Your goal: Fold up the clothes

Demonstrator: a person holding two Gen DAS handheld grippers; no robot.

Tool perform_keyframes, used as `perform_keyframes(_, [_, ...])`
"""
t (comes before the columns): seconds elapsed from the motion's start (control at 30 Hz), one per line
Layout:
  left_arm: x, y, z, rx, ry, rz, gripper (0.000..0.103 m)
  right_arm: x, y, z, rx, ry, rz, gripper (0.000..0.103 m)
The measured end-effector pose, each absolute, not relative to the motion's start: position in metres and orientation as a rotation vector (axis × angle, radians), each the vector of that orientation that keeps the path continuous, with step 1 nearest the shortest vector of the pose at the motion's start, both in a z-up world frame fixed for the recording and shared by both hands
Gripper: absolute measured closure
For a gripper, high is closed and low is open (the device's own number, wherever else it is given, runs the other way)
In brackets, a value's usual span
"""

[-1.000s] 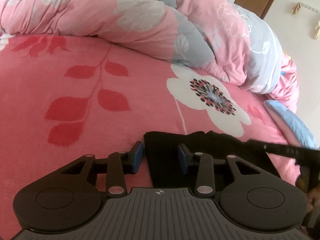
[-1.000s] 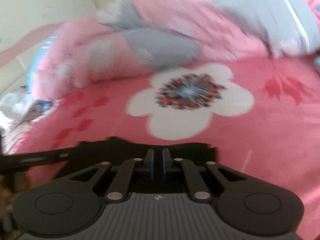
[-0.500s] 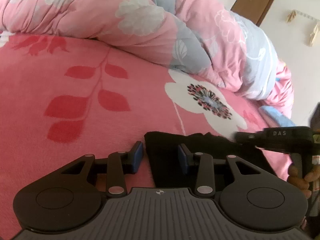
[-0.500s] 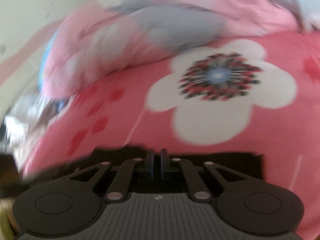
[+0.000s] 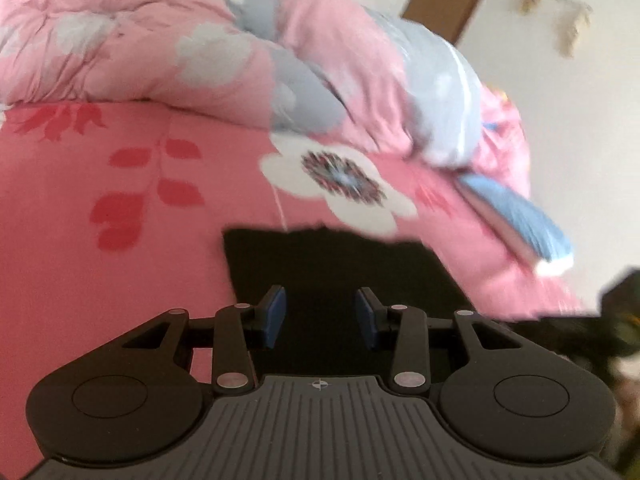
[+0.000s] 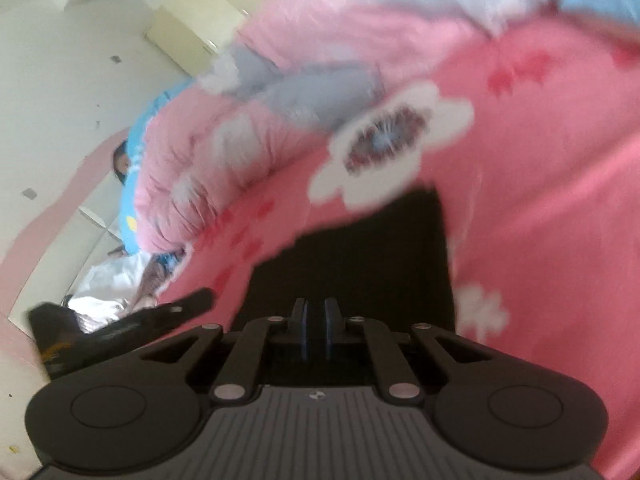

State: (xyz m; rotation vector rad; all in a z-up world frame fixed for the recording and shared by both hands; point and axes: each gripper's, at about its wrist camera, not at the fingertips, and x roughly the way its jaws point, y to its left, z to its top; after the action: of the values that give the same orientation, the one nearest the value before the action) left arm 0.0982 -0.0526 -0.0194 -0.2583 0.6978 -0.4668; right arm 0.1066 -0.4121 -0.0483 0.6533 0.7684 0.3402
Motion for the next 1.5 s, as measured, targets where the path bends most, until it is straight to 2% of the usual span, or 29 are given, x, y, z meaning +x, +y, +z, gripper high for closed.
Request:
perform_keyframes(0.03, [0.09,-0.054,-0.019,-0.244,0.704,-0.474,0.064,0.106,-0.415,-0.057,0.677,0.778,0.323,0.101])
perform_keyframes(0.07, [0.082,-0.056,-0.019,-0.23,0.708,-0.482,0.064,0.104,-0.418,-0.066,0.701,0.787,0.305,0.103])
perform_keyframes(0.13, [0.069,-0.059,-0.018,-0.205,0.709,-0.5,0.064,0.091,-0.439,-0.066,0.827,0.746,0.245,0.1])
perform_keyframes(0.27, [0.042,-0.065,-0.016,-0.156,0.709,-0.535,0.064,0.05,-0.444,-0.031,0.709,0.646,0.18,0.098])
perform_keyframes(0.37, [0.023,-0.072,-0.017,-0.111,0.713,-0.555,0.064,0.027,-0.43,-0.029,0.719,0.66,0.3,0.097])
perform_keyframes(0.5, [0.012,-0.075,-0.023,-0.082,0.719,-0.542,0.064,0.003,-0.412,-0.05,0.642,0.734,0.296,0.097])
perform_keyframes(0.57, [0.008,-0.075,-0.026,-0.072,0.721,-0.533,0.064,-0.01,-0.423,-0.059,0.718,0.728,0.247,0.102])
perform_keyframes(0.63, [0.004,-0.075,-0.029,-0.063,0.723,-0.524,0.064,-0.025,-0.434,-0.061,0.802,0.693,0.203,0.098])
perform_keyframes(0.77, [-0.004,-0.076,-0.034,-0.043,0.727,-0.506,0.064,-0.043,-0.42,-0.041,0.734,0.612,0.226,0.097])
perform_keyframes(0.87, [-0.01,-0.076,-0.038,-0.029,0.73,-0.492,0.064,-0.043,-0.409,-0.047,0.698,0.667,0.219,0.097])
perform_keyframes(0.93, [-0.014,-0.076,-0.041,-0.019,0.732,-0.483,0.063,-0.048,-0.413,-0.055,0.666,0.707,0.169,0.103])
perform_keyframes(1.17, [-0.014,-0.086,-0.036,0.021,0.771,-0.446,0.062,-0.075,-0.407,-0.028,0.592,0.628,0.165,0.099])
perform_keyframes(1.27, [-0.014,-0.091,-0.034,0.04,0.789,-0.429,0.059,-0.065,-0.39,-0.023,0.513,0.612,0.168,0.099])
perform_keyframes(1.5, [-0.017,-0.098,-0.03,0.055,0.817,-0.4,0.047,-0.067,-0.347,-0.039,0.187,0.713,0.079,0.098])
